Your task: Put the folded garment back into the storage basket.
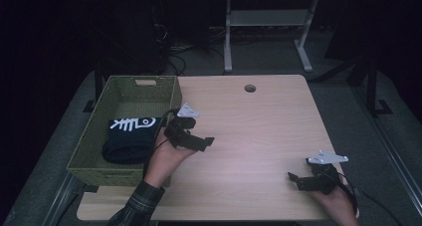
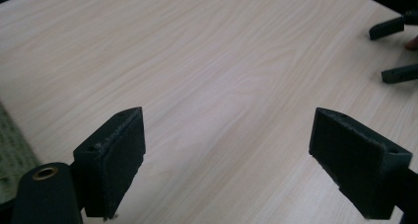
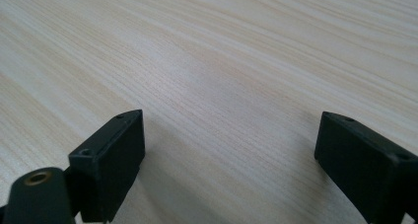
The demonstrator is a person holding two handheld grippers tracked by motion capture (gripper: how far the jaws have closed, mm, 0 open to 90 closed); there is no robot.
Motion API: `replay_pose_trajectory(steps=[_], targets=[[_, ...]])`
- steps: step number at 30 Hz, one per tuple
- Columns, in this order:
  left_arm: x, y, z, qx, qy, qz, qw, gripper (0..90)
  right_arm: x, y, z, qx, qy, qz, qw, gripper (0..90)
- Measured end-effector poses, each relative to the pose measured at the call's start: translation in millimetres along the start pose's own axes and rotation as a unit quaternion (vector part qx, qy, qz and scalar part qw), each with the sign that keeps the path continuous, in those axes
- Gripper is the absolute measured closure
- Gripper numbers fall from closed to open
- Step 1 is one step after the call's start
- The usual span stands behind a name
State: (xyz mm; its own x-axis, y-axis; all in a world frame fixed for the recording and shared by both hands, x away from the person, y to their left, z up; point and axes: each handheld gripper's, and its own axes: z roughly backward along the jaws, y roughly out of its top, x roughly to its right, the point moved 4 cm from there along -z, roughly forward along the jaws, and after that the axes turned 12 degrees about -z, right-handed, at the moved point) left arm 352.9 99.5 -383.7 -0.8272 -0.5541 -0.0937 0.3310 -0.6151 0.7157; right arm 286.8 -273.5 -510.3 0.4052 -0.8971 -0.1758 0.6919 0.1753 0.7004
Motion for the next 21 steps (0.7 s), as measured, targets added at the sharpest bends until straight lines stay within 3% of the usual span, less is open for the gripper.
replay_pose_trajectory(steps=[9,21], targets=[[17.0,-8.3,-19.8,0.007,-0.002,-0.009,0.9999,13.6,0.0,0.0,-0.1,0.0,0.0,0.001,1.0,11.4],[36.7,-28.7,-43.9,0.0,-0.026,-0.024,0.9994,13.5,-0.4,-0.1,-0.1,-0.001,0.001,0.0,1.0,11.0]])
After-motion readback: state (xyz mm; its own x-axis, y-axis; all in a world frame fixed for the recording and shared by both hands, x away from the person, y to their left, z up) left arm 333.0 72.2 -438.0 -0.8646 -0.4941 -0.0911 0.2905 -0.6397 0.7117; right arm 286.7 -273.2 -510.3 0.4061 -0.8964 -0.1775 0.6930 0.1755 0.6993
